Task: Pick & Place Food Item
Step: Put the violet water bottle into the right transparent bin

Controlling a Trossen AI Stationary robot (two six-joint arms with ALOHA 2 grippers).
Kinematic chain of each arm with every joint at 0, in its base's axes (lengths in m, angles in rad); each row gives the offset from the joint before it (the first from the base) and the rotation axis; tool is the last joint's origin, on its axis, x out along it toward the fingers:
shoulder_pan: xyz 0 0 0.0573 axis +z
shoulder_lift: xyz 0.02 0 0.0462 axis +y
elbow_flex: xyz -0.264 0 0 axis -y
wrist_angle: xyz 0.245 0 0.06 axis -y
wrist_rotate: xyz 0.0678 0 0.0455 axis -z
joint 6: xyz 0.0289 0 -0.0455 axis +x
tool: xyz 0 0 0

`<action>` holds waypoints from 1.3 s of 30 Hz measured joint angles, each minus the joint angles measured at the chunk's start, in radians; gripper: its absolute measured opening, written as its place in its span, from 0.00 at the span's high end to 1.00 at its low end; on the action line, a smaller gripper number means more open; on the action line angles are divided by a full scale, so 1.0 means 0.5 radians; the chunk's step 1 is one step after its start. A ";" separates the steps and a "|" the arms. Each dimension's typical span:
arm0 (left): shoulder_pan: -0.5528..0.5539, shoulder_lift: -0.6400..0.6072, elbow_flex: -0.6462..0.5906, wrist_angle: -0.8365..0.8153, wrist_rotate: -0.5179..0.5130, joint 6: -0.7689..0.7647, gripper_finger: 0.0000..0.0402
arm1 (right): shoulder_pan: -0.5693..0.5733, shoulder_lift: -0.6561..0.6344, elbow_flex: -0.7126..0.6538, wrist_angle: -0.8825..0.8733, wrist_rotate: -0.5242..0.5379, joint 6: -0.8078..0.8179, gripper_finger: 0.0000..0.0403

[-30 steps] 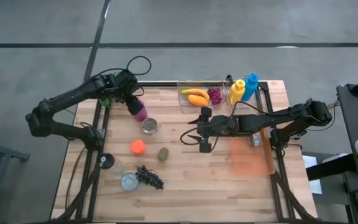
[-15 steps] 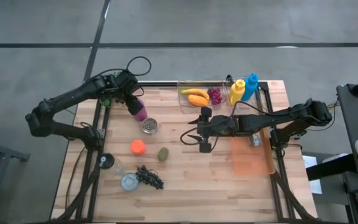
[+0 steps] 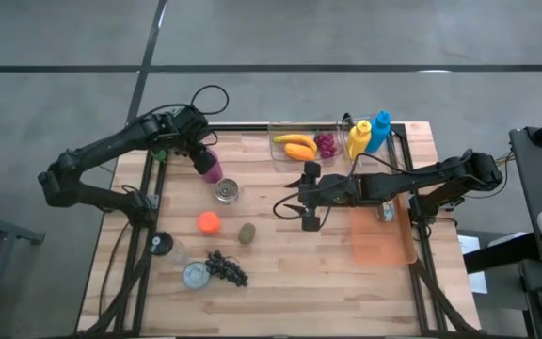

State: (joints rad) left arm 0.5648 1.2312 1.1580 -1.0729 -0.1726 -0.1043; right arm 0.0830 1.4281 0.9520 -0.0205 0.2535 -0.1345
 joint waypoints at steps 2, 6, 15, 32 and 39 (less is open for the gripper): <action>0.000 0.000 0.000 0.000 0.000 0.000 0.87 | 0.000 0.000 0.000 0.000 0.000 0.001 0.38; 0.000 0.000 0.000 0.000 0.000 0.000 0.87 | 0.000 0.000 0.000 0.000 0.001 0.001 0.38; 0.000 0.003 0.011 0.005 0.001 0.006 0.88 | 0.000 0.000 -0.001 -0.002 0.001 0.002 0.41; 0.000 0.004 0.311 0.014 -0.001 0.050 0.88 | 0.000 -0.008 0.005 -0.014 0.002 0.001 0.36; -0.023 0.004 0.438 0.015 0.009 0.060 0.88 | 0.000 -0.092 -0.005 -0.073 0.007 0.021 0.39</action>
State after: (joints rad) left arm 0.5535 1.2331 1.3768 -1.0654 -0.1680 -0.0746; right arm 0.0828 1.3818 0.9492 -0.0570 0.2569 -0.1242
